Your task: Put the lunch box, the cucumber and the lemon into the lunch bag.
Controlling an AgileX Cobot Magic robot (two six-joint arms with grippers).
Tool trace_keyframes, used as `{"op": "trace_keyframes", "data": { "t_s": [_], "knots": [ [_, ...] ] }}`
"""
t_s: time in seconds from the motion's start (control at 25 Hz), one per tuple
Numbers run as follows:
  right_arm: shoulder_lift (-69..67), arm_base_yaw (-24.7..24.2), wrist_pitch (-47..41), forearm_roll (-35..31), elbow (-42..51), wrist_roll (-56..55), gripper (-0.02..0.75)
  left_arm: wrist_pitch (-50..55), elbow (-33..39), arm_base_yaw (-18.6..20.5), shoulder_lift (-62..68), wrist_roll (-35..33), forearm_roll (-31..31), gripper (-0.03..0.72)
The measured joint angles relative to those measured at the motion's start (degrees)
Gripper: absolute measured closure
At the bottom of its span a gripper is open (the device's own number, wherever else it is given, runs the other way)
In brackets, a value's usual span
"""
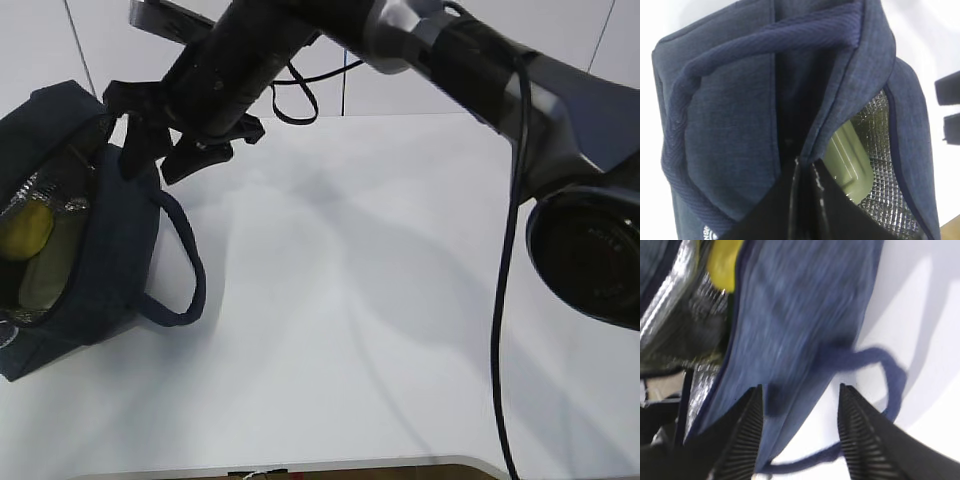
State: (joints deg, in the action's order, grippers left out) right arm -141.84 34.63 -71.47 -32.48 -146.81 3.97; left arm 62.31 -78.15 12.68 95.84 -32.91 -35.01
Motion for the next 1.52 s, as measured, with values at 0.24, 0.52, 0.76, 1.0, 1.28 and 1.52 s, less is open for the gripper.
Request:
{"op": "trace_keyframes", "data": {
  "t_s": [0.24, 0.52, 0.76, 1.0, 1.28, 1.52],
  "knots": [
    [1.1, 0.0, 0.0, -1.5, 6.2, 1.0, 0.342, 0.0, 0.0, 0.0, 0.0, 0.0, 0.0, 0.701],
    [4.5, 0.0, 0.1, -8.9, 15.2, 6.4, 0.344, 0.0, 0.0, 0.0, 0.0, 0.0, 0.0, 0.701],
    [4.5, 0.0, 0.5, -15.0, 19.3, 11.1, 0.352, 0.0, 0.0, 0.0, 0.0, 0.0, 0.0, 0.701],
    [4.5, 0.0, 0.5, -12.5, 19.3, 11.3, 0.426, 0.0, 0.0, 0.0, 0.0, 0.0, 0.0, 0.701],
    [4.5, -0.2, 0.5, -11.6, 19.3, 11.3, 0.390, 0.0, 0.0, 0.0, 0.0, 0.0, 0.0, 0.701],
    [4.5, -0.2, 0.5, -12.2, 19.3, 11.4, 0.379, 0.0, 0.0, 0.0, 0.0, 0.0, 0.0, 0.701]
  ]
}}
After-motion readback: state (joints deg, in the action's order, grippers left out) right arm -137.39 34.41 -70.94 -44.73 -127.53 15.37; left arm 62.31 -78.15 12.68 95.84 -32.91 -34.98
